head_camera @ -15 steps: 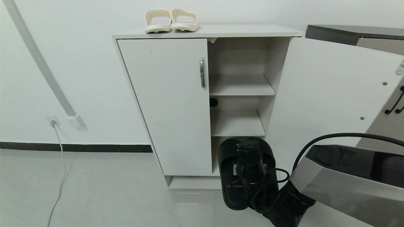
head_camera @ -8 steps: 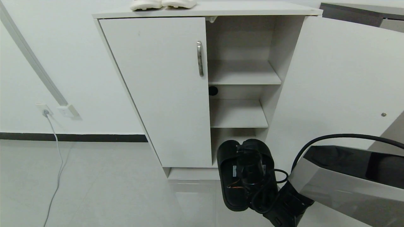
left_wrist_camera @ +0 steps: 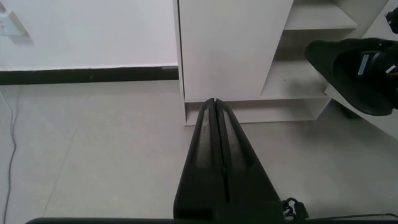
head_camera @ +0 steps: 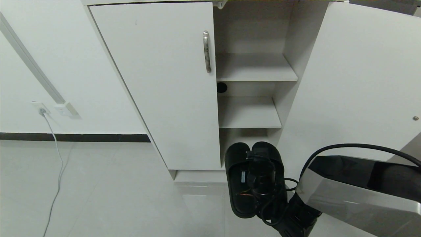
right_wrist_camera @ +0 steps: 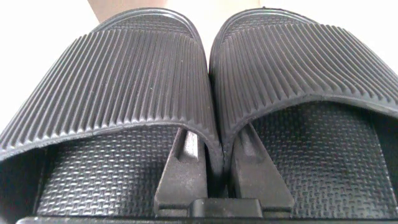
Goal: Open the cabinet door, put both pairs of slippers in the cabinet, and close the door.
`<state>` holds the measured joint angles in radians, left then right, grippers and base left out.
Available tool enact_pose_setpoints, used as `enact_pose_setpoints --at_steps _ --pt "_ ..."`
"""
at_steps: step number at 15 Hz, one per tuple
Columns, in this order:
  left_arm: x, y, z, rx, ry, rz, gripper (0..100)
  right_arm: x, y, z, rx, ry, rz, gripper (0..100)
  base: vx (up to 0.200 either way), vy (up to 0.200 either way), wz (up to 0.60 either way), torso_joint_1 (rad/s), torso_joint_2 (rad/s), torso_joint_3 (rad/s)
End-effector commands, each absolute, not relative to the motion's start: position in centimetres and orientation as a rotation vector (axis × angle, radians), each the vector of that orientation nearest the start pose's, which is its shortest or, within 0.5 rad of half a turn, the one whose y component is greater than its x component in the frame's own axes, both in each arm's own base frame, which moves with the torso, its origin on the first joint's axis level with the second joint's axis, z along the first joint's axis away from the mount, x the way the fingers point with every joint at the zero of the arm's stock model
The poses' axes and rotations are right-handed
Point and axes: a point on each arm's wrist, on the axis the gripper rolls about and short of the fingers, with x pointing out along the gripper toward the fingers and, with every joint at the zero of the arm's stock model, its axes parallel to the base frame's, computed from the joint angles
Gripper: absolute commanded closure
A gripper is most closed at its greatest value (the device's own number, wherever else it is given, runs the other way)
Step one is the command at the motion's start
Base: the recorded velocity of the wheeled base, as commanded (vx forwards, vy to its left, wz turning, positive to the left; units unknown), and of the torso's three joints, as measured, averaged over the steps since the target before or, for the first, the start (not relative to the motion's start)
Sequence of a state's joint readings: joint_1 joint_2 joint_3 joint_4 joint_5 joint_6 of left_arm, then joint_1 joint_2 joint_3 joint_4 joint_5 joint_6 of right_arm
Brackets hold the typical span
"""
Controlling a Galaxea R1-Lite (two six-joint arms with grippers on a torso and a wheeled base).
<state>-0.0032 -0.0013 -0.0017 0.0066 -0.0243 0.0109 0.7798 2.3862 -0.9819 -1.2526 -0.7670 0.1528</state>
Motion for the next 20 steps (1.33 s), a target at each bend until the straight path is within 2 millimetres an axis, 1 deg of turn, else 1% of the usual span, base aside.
enact_pose_setpoints --at_steps 1,2,4,9,12,17,20 --pt "-2.3 0.0 7.5 0.011 0.006 -0.028 100 30.9 27.9 2.2 0.015 0.064 0.002 100 0.0 0.0 0.0 0.0 0.0 0.0" --pt "-2.3 0.0 7.5 0.011 0.004 -0.028 100 31.2 27.6 2.1 0.002 0.009 -0.002 100 0.0 0.0 0.0 0.0 0.0 0.0" --pt "-2.3 0.0 7.5 0.011 0.006 -0.028 100 31.8 27.2 2.0 -0.019 -0.041 -0.021 100 0.0 0.0 0.0 0.0 0.0 0.0" --pt "-2.3 0.0 7.5 0.009 0.004 -0.028 100 31.9 27.3 2.6 -0.005 -0.056 -0.022 100 0.0 0.0 0.0 0.0 0.0 0.0" --pt "-2.3 0.0 7.5 0.009 0.006 -0.028 100 31.9 27.3 2.7 -0.004 -0.058 -0.022 100 0.0 0.0 0.0 0.0 0.0 0.0" --pt "-2.3 0.0 7.5 0.011 0.006 -0.028 100 31.9 27.3 2.7 -0.005 -0.058 -0.022 100 0.2 0.0 0.0 -0.001 0.0 0.0" --pt "-2.3 0.0 7.5 0.009 0.006 -0.028 100 31.9 27.2 3.0 0.0 -0.063 -0.023 100 0.2 0.0 0.0 0.005 0.0 0.001"
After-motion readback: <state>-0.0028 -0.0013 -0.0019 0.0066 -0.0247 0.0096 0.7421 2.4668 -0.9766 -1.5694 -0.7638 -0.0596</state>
